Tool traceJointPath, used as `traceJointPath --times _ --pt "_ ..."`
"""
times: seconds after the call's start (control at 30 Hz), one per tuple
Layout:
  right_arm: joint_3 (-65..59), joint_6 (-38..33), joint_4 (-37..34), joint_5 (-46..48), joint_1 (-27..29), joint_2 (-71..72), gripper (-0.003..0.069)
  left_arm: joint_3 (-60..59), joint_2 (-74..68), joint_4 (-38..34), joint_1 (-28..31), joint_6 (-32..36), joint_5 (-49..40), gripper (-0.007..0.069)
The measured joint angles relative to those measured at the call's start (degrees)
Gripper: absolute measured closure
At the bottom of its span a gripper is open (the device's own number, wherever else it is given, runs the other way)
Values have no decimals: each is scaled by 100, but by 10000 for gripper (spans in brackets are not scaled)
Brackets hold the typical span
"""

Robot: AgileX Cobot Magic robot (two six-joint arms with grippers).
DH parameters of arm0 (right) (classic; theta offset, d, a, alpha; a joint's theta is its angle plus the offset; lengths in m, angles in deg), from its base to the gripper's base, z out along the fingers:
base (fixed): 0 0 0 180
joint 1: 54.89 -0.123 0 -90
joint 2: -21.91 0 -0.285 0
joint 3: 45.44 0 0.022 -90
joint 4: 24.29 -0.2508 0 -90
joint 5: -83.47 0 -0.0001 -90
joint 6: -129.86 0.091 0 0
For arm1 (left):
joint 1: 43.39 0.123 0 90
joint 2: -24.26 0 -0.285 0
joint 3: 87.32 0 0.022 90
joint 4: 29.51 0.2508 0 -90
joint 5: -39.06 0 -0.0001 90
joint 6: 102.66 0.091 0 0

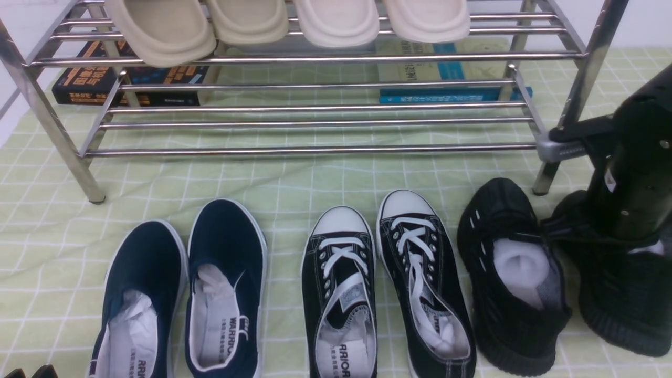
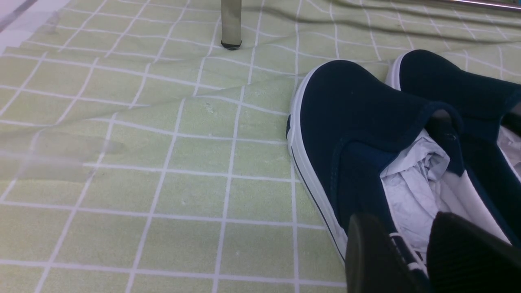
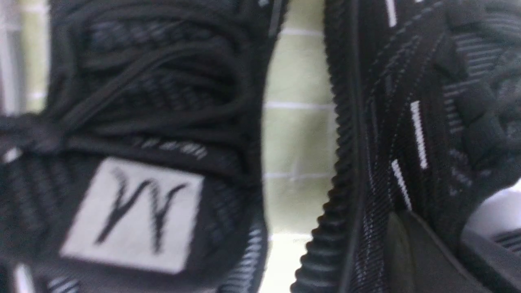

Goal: Take the shoes off the shelf with your hand from the green coffee tablecloth.

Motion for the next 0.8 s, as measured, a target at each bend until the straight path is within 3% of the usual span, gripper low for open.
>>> traceJointPath --times 0.27,0.5,0.8 --pt "87 -433 49 -1 0 0 630 0 0 0 0 0 0 385" --pt "165 -1306 224 -295 0 -6 622 0 0 0 0 0 0 385" --pt "177 -1404 -185 -93 0 -100 606 0 0 0 0 0 0 385"
